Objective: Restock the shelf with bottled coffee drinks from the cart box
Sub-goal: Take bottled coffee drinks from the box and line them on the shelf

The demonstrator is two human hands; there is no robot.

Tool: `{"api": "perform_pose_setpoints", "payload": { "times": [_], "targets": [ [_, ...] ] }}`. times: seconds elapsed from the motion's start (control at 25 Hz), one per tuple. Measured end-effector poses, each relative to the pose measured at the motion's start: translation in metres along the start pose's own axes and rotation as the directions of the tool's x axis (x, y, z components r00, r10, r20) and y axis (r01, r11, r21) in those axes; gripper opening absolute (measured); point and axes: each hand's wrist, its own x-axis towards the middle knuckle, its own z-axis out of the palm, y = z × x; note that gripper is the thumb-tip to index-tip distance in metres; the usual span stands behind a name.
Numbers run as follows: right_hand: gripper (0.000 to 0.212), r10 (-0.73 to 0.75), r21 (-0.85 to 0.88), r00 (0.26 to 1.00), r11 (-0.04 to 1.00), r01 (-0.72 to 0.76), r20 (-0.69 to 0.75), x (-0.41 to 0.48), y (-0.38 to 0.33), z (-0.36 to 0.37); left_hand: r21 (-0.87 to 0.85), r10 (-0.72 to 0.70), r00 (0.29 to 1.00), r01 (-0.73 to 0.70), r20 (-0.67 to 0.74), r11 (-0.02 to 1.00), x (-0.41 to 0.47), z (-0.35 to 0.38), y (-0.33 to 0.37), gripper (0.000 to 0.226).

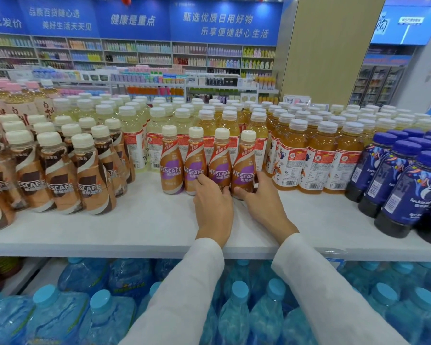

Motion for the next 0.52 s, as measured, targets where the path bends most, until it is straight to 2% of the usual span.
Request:
{"api": "perform_pose_setpoints", "payload": {
  "times": [0.52],
  "targets": [
    [0.066,-0.026,-0.027,0.999,0.999,0.025,-0.035,0.0052,0.0068,0.0081,-0.031,-0.007,1.000,0.007,0.011,0.999,0.0029,0.0046,-0.0035,0.068]
  ]
}}
